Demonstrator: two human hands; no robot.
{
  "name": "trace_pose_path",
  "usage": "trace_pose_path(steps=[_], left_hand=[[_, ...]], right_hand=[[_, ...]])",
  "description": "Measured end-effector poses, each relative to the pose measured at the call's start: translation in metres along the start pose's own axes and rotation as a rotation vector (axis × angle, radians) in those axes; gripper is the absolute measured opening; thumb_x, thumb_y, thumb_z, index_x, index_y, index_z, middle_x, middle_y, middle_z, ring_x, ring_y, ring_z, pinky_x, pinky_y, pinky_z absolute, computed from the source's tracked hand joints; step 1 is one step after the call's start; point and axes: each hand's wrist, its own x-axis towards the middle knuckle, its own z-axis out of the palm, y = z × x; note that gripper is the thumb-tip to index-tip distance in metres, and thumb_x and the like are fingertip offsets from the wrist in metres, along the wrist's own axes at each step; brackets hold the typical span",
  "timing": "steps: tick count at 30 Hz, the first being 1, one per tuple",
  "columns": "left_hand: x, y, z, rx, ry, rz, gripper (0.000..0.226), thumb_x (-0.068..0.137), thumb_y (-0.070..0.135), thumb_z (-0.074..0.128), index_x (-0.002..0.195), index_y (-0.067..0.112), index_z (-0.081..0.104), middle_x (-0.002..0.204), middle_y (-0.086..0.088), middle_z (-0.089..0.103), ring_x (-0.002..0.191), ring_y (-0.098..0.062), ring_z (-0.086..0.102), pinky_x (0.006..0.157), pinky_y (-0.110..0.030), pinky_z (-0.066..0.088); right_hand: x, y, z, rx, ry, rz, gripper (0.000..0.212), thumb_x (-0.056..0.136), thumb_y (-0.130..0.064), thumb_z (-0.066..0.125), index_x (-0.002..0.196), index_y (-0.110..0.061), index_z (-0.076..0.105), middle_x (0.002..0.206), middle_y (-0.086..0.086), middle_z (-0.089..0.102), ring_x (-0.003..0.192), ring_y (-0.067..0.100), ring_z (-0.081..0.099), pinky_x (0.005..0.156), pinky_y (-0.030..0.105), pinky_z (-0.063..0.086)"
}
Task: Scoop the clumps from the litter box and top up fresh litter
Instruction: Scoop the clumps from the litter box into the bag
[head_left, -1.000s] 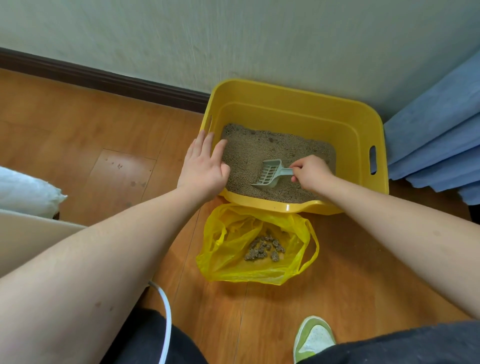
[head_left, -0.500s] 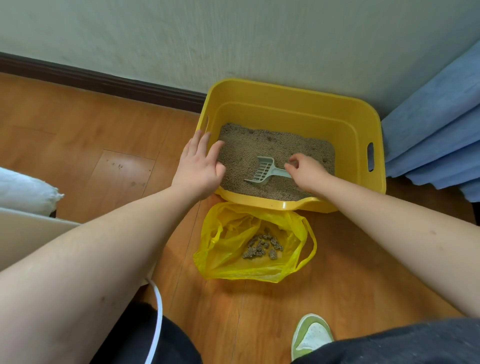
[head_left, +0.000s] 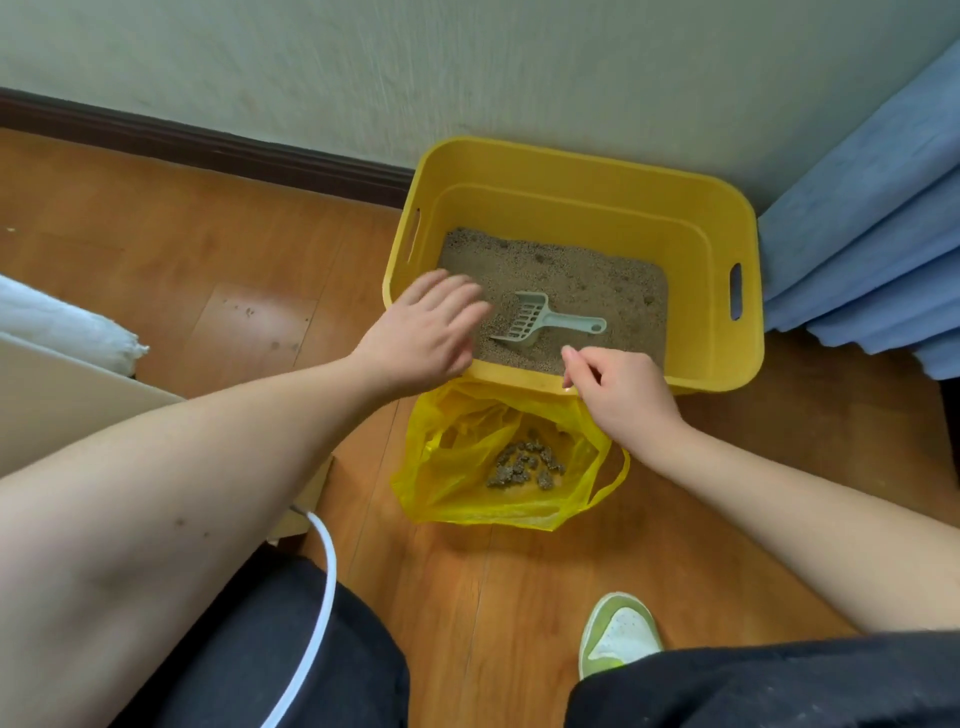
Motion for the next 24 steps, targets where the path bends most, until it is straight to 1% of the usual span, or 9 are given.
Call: trace_pose_path(steps=[3, 7, 10, 12, 14, 17, 20, 22, 24], left_hand=[[0.006, 0.017, -0.005, -0.040, 0.045, 0.350, 0.033, 0.092, 0.027, 0.044, 0.112, 0.007, 0.062, 0.108, -0.013, 0.063, 0.099, -0.031, 0.059, 0.086, -0.042, 0.046], [0.004, 0.049, -0.003, -0.167, -0.079, 0.548, 0.032, 0.090, 0.037, 0.043, 0.078, 0.012, 0.061, 0.068, -0.006, 0.061, 0.055, -0.030, 0.059, 0.048, -0.029, 0.041], [0.000, 0.061, -0.008, -0.006, -0.562, 0.501, 0.047, 0.096, 0.052, 0.038, 0.087, 0.014, 0.063, 0.077, -0.006, 0.069, 0.066, -0.033, 0.063, 0.055, -0.031, 0.046], [0.002, 0.061, -0.015, 0.140, -0.776, 0.432, 0.060, 0.092, 0.068, 0.034, 0.093, 0.016, 0.066, 0.084, -0.006, 0.070, 0.071, -0.030, 0.060, 0.066, -0.034, 0.052], [0.006, 0.057, -0.019, 0.198, -0.937, 0.345, 0.073, 0.084, 0.080, 0.034, 0.098, 0.018, 0.068, 0.084, -0.004, 0.067, 0.073, -0.027, 0.057, 0.070, -0.035, 0.052], [0.006, 0.055, -0.017, 0.170, -1.301, 0.172, 0.079, 0.079, 0.082, 0.044, 0.121, 0.017, 0.063, 0.101, -0.003, 0.065, 0.092, -0.025, 0.058, 0.073, -0.034, 0.043], [-0.002, 0.052, -0.012, 0.197, -1.460, 0.185, 0.066, 0.083, 0.062, 0.063, 0.131, 0.018, 0.058, 0.124, -0.006, 0.064, 0.108, -0.024, 0.059, 0.074, -0.028, 0.036], [-0.006, 0.043, -0.006, 0.175, -1.467, 0.185, 0.051, 0.085, 0.046, 0.070, 0.127, 0.019, 0.061, 0.120, -0.006, 0.068, 0.111, -0.023, 0.063, 0.074, -0.025, 0.040], [-0.008, 0.033, -0.001, 0.107, -1.436, 0.141, 0.040, 0.086, 0.041, 0.071, 0.119, 0.018, 0.067, 0.113, -0.004, 0.071, 0.104, -0.021, 0.065, 0.074, -0.025, 0.042]], right_hand=[[-0.025, 0.011, 0.011, -0.171, 0.025, -0.194, 0.046, 0.098, -0.041, 0.034, 0.057, -0.020, 0.042, 0.053, -0.007, 0.040, 0.054, 0.018, 0.046, 0.047, 0.034, 0.035], [-0.045, 0.031, 0.023, -0.199, -0.028, -0.148, 0.043, 0.096, -0.044, 0.034, 0.059, -0.023, 0.040, 0.056, -0.007, 0.039, 0.060, 0.019, 0.049, 0.049, 0.032, 0.033], [-0.058, 0.050, 0.030, -0.282, -0.055, -0.086, 0.032, 0.094, -0.041, 0.046, 0.069, -0.022, 0.043, 0.069, -0.008, 0.043, 0.072, 0.021, 0.052, 0.055, 0.031, 0.035], [-0.067, 0.060, 0.033, -0.285, -0.072, 0.064, 0.025, 0.092, -0.044, 0.052, 0.085, -0.020, 0.051, 0.085, -0.003, 0.050, 0.083, 0.023, 0.054, 0.063, 0.033, 0.040], [-0.070, 0.065, 0.035, -0.231, -0.138, 0.283, 0.043, 0.091, -0.051, 0.052, 0.116, -0.017, 0.051, 0.111, 0.006, 0.052, 0.102, 0.029, 0.056, 0.079, 0.039, 0.046], [-0.062, 0.071, 0.039, -0.095, -0.279, 0.568, 0.076, 0.090, -0.059, 0.050, 0.146, -0.012, 0.029, 0.140, 0.016, 0.043, 0.125, 0.036, 0.048, 0.097, 0.045, 0.042], [-0.052, 0.081, 0.047, 0.025, -0.325, 0.597, 0.071, 0.089, -0.058, 0.052, 0.138, -0.008, 0.044, 0.125, 0.013, 0.060, 0.114, 0.032, 0.056, 0.085, 0.034, 0.046], [-0.049, 0.084, 0.049, 0.033, -0.339, 0.543, 0.053, 0.090, -0.053, 0.053, 0.115, -0.007, 0.062, 0.095, 0.007, 0.067, 0.093, 0.029, 0.060, 0.067, 0.029, 0.038], [-0.048, 0.081, 0.045, 0.037, -0.361, 0.491, 0.039, 0.092, -0.049, 0.053, 0.088, -0.011, 0.063, 0.070, -0.001, 0.056, 0.075, 0.025, 0.055, 0.054, 0.030, 0.031]])
